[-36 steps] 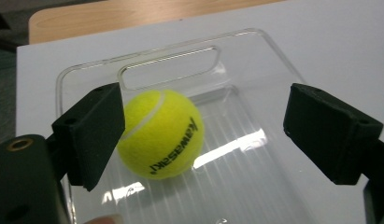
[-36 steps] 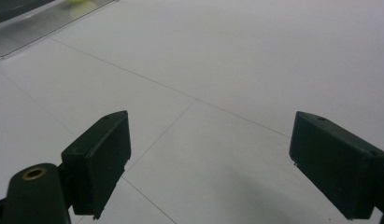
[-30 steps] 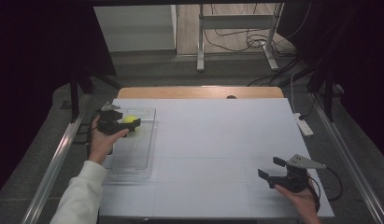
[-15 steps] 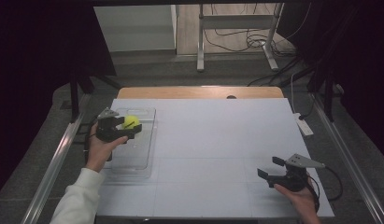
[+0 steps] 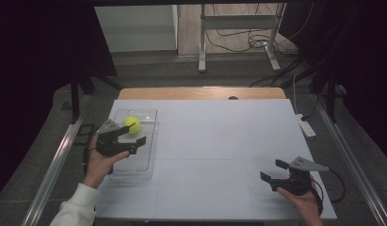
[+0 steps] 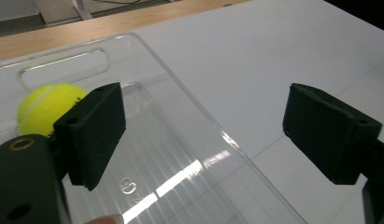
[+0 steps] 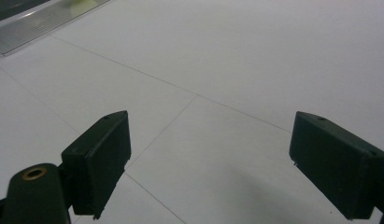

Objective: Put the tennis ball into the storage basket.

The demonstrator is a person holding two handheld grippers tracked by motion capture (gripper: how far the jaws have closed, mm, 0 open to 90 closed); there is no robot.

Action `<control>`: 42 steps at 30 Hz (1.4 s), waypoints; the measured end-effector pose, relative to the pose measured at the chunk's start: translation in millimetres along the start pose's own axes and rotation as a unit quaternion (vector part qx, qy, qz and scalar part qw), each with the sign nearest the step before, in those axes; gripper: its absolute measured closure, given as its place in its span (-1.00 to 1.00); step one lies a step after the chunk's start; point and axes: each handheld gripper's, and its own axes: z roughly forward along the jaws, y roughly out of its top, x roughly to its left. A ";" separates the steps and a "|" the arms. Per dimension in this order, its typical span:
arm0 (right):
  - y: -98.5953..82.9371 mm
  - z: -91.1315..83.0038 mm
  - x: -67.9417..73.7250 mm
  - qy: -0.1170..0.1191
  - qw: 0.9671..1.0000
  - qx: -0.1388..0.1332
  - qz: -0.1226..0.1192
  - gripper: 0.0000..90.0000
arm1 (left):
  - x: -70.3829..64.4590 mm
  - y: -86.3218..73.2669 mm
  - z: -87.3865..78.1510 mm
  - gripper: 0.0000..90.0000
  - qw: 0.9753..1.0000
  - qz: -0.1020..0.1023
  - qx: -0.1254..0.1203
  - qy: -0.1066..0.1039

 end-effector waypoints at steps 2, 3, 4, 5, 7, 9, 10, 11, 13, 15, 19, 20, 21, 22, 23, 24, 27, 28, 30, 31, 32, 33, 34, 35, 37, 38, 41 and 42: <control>-0.3 -0.8 -0.1 -0.002 1.000 0.000 0.000 -0.72 | -5.4 -1.9 -0.7 -0.69 1.000 0.005 0.002 -0.006; -0.3 -0.8 -0.1 -0.002 1.000 0.000 0.000 -0.72 | -8.0 -2.9 -1.2 -0.69 1.000 0.007 0.001 -0.009; -0.3 -1.1 -0.1 -0.003 1.000 0.000 0.001 -0.71 | -10.8 -4.3 -2.2 -0.69 1.000 0.008 -0.001 -0.012; -0.3 -1.3 0.2 -0.004 1.000 0.000 0.000 -0.72 | -12.9 -5.4 -2.7 -0.69 1.000 0.009 -0.002 -0.016; -0.4 -1.1 0.9 -0.004 1.000 0.000 -0.001 -0.72 | -16.5 -8.1 -3.9 -0.69 1.000 0.008 -0.005 -0.021; -0.5 -1.1 1.5 -0.005 1.000 0.002 -0.002 -0.72 | -20.0 -11.2 -4.5 -0.69 1.000 0.008 -0.005 -0.027; -0.4 -1.3 2.0 -0.004 1.000 0.001 -0.002 -0.72 | -21.7 -12.9 -4.8 -0.69 1.000 0.009 -0.006 -0.028; -0.2 -1.6 2.5 -0.005 1.000 0.001 -0.003 -0.72 | -22.8 -14.1 -5.4 -0.69 0.999 0.008 -0.005 -0.031; -0.2 -1.8 2.9 -0.005 1.000 0.000 -0.003 -0.72 | -24.8 -16.4 -6.3 -0.69 0.999 0.006 -0.006 -0.037; -0.2 -1.7 2.9 -0.005 1.000 0.001 -0.003 -0.72 | -26.8 -18.8 -7.4 -0.69 0.999 0.006 -0.003 -0.040; -0.3 -1.5 2.6 -0.005 1.000 0.001 -0.002 -0.72 | -29.3 -22.0 -8.4 -0.69 0.999 0.006 -0.002 -0.043; -0.3 -1.5 2.5 -0.005 1.000 0.001 -0.003 -0.72 | -29.8 -23.0 -8.7 -0.69 0.999 0.005 -0.001 -0.044; -0.3 -1.8 2.6 -0.005 1.000 0.001 -0.003 -0.72 | -31.4 -26.9 -8.9 -0.69 0.999 0.004 0.001 -0.047; -0.3 -1.8 2.6 -0.005 1.000 0.001 -0.003 -0.72 | -31.4 -26.9 -8.9 -0.69 0.999 0.004 0.001 -0.047; -0.3 -2.0 2.7 -0.005 1.000 0.001 -0.003 -0.72 | -32.0 -28.3 -8.7 -0.69 0.999 0.004 0.002 -0.047; -0.2 -2.0 2.8 -0.005 1.000 0.001 -0.003 -0.72 | -32.8 -30.9 -8.3 -0.69 0.999 0.004 0.004 -0.047; -0.3 -1.6 3.0 -0.003 1.000 0.002 -0.004 -0.72 | -34.0 -36.4 -7.4 -0.69 0.999 0.003 0.008 -0.045; -0.4 -1.6 3.1 -0.003 1.000 0.002 -0.005 -0.72 | -34.3 -37.9 -7.8 -0.69 0.999 0.003 0.009 -0.046; -0.3 -2.2 3.3 -0.005 1.000 0.001 -0.004 -0.72 | -35.0 -40.7 -9.7 -0.69 0.999 0.001 0.006 -0.046; -0.2 -2.4 3.2 -0.006 1.000 0.000 -0.004 -0.72 | -35.5 -41.8 -10.6 -0.69 0.999 0.002 0.004 -0.047; -0.2 -2.4 3.1 -0.006 1.000 0.000 -0.003 -0.72 | -36.2 -42.8 -11.6 -0.69 0.999 0.002 0.004 -0.048; -0.2 -2.1 3.0 -0.005 1.000 0.000 -0.003 -0.72 | -37.3 -44.2 -12.3 -0.69 0.999 0.003 0.004 -0.050; -0.1 -1.8 3.2 -0.005 1.000 0.001 -0.004 -0.72 | -38.0 -45.2 -12.7 -0.69 0.999 0.003 0.004 -0.051; 0.1 -1.7 3.4 -0.005 1.000 0.001 -0.005 -0.72 | -38.8 -46.8 -12.8 -0.69 0.999 0.004 0.004 -0.050; 0.2 -1.5 4.3 -0.006 1.000 0.002 -0.006 -0.72 | -39.7 -50.1 -13.0 -0.69 0.999 0.004 0.006 -0.050; 0.2 -1.5 4.5 -0.006 1.000 0.002 -0.006 -0.72 | -40.0 -51.8 -12.9 -0.69 0.999 0.004 0.006 -0.049; 0.6 -1.8 4.8 -0.006 1.000 0.001 -0.007 -0.72 | -40.7 -56.1 -13.0 -0.69 0.999 0.004 0.008 -0.047; 0.6 -2.0 4.7 -0.005 1.000 0.001 -0.007 -0.72 | -41.1 -57.6 -13.1 -0.69 0.999 0.005 0.009 -0.045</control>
